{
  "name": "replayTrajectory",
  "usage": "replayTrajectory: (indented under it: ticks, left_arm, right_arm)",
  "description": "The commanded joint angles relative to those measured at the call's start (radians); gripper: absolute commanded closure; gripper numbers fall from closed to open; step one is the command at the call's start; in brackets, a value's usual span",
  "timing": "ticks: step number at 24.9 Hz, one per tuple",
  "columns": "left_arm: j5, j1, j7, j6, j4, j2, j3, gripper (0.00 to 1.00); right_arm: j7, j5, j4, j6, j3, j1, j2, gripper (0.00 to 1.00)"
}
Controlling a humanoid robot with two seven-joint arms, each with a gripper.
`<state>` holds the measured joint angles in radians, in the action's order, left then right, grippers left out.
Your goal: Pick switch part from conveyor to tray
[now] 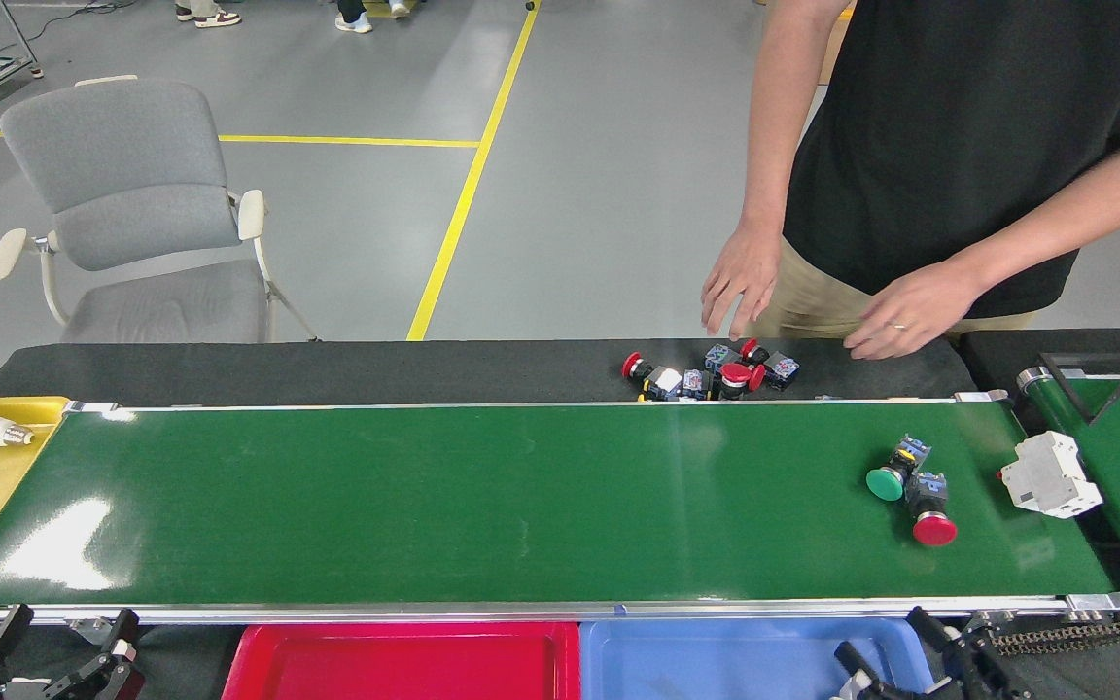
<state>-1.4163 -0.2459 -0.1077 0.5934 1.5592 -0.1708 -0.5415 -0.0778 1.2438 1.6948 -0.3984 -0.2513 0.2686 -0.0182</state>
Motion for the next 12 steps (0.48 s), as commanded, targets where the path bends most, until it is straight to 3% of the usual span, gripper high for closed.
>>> replayTrajectory:
  ticks: [1, 7, 12]
  left_arm:
    - [-0.003, 0.002, 0.0, 0.008, 0.007, -0.004, -0.005, 0.0]
    - [-0.001, 0.002, 0.0, 0.009, 0.012, -0.006, -0.003, 0.0]
    - [-0.003, 0.002, 0.0, 0.009, 0.009, -0.01, -0.005, 0.0]
  right_arm:
    - [0.009, 0.049, 0.014, 0.133, -0.003, -0.019, 0.034, 0.0]
    - [0.007, 0.066, -0.009, 0.168, 0.02, -0.089, 0.047, 0.0]
    - [0.009, 0.098, -0.098, 0.309, 0.136, -0.2, 0.037, 0.0]
